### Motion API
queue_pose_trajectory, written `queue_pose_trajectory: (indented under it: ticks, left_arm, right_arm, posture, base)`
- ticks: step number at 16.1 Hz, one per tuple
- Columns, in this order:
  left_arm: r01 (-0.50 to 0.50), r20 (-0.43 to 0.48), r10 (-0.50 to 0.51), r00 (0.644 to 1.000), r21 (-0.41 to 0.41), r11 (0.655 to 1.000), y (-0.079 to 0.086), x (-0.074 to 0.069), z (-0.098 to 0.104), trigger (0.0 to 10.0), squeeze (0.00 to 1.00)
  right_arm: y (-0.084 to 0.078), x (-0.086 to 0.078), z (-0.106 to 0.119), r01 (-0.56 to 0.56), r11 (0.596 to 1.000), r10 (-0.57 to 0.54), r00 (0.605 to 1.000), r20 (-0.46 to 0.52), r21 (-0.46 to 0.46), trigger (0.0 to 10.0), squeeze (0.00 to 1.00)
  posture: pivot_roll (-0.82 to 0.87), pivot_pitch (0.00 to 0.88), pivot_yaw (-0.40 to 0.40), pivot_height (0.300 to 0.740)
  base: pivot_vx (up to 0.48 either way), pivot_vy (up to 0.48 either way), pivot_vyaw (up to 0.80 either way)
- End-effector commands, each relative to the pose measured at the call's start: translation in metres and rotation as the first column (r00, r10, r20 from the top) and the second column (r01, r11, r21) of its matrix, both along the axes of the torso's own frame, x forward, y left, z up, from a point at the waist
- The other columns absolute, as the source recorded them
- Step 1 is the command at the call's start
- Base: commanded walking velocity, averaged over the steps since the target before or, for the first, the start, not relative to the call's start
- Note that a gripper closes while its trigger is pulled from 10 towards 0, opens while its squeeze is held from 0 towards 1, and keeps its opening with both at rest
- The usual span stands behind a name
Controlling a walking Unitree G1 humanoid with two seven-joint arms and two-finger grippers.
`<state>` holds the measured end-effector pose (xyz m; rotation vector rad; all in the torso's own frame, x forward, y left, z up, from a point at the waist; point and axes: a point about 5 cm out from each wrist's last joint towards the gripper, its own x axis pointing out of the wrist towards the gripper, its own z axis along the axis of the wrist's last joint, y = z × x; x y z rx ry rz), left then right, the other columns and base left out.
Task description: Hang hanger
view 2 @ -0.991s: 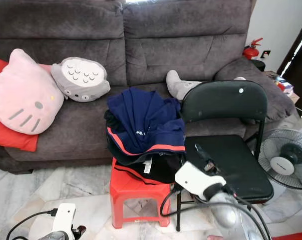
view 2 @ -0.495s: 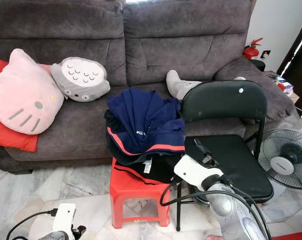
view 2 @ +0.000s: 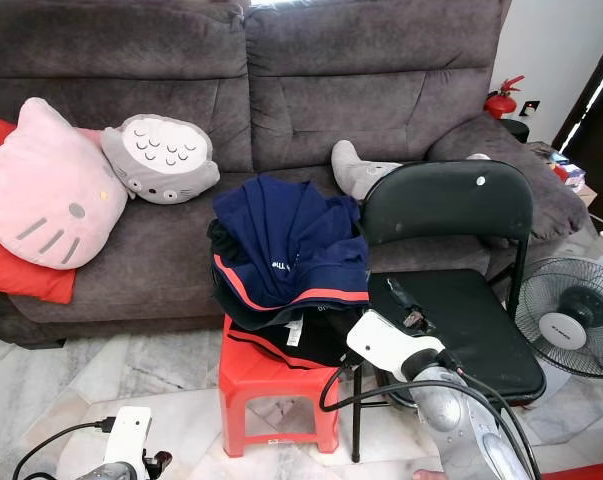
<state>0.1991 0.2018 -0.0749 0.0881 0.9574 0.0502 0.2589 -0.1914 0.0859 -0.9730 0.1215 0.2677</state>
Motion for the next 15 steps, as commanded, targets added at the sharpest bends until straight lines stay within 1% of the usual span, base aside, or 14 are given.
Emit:
queue_pose_trajectory:
  ticks: [1, 8, 11, 15]
  left_arm:
    - [0.010, -0.010, -0.010, 1.000, 0.015, 1.000, 0.001, -0.001, 0.000, 10.0, 0.00]
    - [0.013, -0.008, -0.013, 1.000, 0.019, 1.000, 0.001, 0.000, 0.000, 10.0, 0.00]
    - [0.013, -0.008, -0.013, 1.000, 0.019, 1.000, 0.001, 0.000, 0.000, 10.0, 0.00]
    - [0.013, -0.008, -0.013, 1.000, 0.020, 1.000, 0.001, 0.000, 0.000, 10.0, 0.00]
  right_arm:
    - [0.001, 0.003, 0.001, -0.006, 1.000, 0.006, 1.000, 0.007, -0.004, 10.0, 0.00]
    - [0.004, 0.012, 0.003, -0.019, 1.000, 0.019, 1.000, 0.020, -0.006, 10.0, 0.00]
    - [0.007, 0.014, 0.001, -0.030, 1.000, 0.030, 1.000, 0.010, -0.009, 10.0, 0.00]
    - [0.006, 0.014, -0.003, -0.036, 0.999, 0.036, 0.999, -0.009, -0.015, 10.0, 0.00]
  posture:
    - [-0.15, 0.000, -0.010, 0.740]
    - [-0.15, 0.000, -0.010, 0.740]
    - [-0.15, 0.000, -0.011, 0.740]
    - [-0.15, 0.000, -0.011, 0.740]
  base:
    - [0.000, 0.000, 0.00]
    - [0.000, 0.000, 0.00]
    - [0.000, 0.000, 0.00]
    - [0.000, 0.000, 0.00]
